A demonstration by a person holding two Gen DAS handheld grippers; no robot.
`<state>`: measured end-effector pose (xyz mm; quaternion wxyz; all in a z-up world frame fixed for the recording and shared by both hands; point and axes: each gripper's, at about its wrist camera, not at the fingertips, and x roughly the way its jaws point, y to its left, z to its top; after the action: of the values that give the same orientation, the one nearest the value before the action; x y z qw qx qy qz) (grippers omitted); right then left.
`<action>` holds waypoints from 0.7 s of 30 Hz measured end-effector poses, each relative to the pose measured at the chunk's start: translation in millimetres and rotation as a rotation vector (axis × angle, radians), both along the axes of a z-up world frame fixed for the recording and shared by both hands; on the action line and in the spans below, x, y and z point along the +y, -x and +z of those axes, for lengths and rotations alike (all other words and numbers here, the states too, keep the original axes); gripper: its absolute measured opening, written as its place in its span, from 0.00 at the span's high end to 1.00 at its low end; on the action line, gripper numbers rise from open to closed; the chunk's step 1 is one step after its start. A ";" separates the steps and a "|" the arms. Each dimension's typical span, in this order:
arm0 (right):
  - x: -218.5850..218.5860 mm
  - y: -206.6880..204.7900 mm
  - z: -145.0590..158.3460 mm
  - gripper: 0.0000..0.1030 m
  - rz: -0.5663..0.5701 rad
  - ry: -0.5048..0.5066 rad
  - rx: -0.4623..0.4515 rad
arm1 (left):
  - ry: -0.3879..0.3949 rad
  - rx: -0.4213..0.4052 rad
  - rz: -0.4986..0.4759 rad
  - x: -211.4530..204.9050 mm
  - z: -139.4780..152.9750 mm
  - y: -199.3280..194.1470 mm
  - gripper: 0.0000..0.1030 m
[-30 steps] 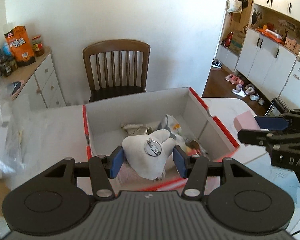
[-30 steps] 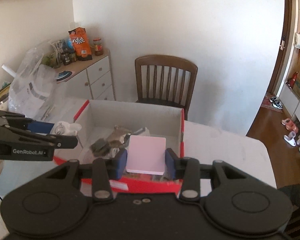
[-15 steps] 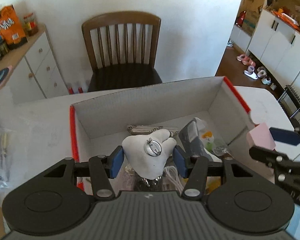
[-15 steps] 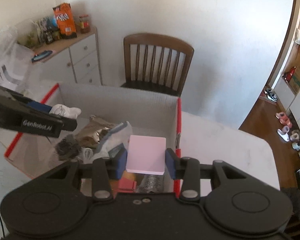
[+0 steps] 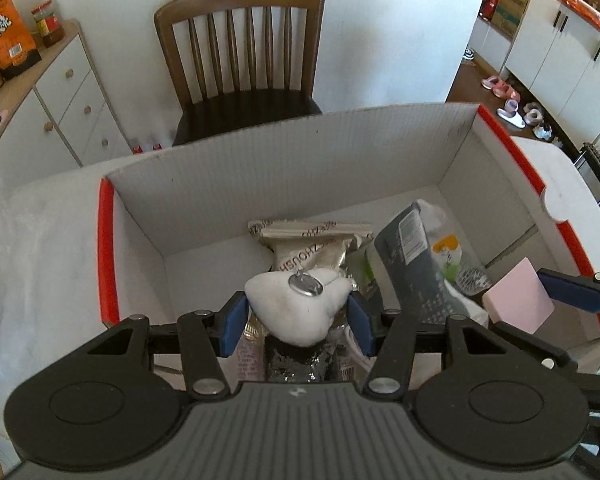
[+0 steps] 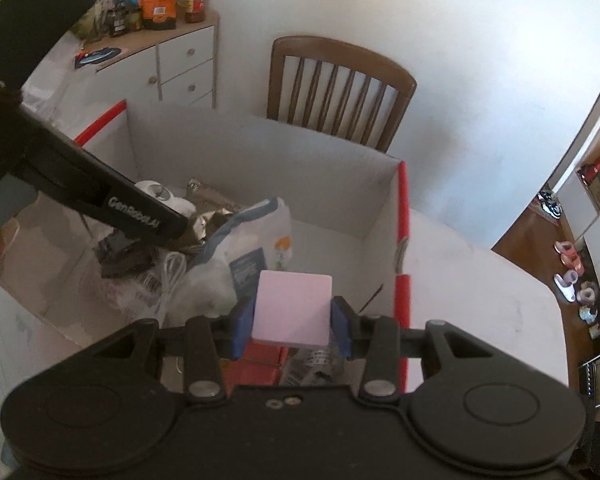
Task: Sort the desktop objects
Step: 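Open both grippers to drop the plush toy and note pad into the box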
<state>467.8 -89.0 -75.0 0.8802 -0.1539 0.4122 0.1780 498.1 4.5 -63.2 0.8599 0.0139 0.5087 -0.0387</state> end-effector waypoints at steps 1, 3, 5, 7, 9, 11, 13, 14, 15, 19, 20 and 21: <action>1.4 -0.3 -0.6 0.61 0.003 0.002 0.003 | 0.001 0.001 0.001 0.5 -1.2 0.3 0.48; 2.0 1.4 -1.3 0.60 0.010 0.001 0.004 | 0.008 0.010 0.002 0.9 -2.5 0.4 0.48; 0.4 2.9 -0.4 0.56 0.010 -0.010 0.012 | 0.012 0.015 0.010 1.9 -3.0 2.2 0.42; -4.6 4.7 1.9 0.46 0.004 -0.028 0.016 | 0.018 0.005 0.020 3.8 -0.5 5.7 0.32; -9.0 7.4 5.7 0.35 0.001 -0.051 0.009 | 0.025 -0.010 0.029 5.9 3.6 9.0 0.31; -13.2 10.5 10.7 0.34 0.003 -0.068 0.006 | 0.045 -0.022 0.032 8.6 9.9 12.9 0.31; -17.2 14.6 17.3 0.33 0.008 -0.081 -0.005 | 0.065 -0.037 0.036 12.0 18.0 18.3 0.30; -18.7 14.4 20.4 0.31 0.010 -0.087 -0.012 | 0.071 -0.047 0.035 13.0 22.1 21.3 0.29; -20.6 16.6 24.0 0.31 0.011 -0.096 -0.017 | 0.076 -0.058 0.031 13.8 26.3 24.9 0.29; -27.7 23.1 36.1 0.28 0.009 -0.127 -0.031 | 0.098 -0.108 0.048 17.2 44.5 40.6 0.29; -27.9 23.6 38.1 0.28 0.009 -0.131 -0.032 | 0.104 -0.112 0.050 17.3 47.5 44.1 0.29; -29.4 25.3 40.1 0.27 0.010 -0.136 -0.035 | 0.107 -0.117 0.053 17.5 50.4 47.4 0.29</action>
<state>442.5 -118.4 -34.9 0.8949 -0.0990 0.3828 0.2070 450.7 22.0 -12.7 0.8884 -0.0432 0.4550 -0.0424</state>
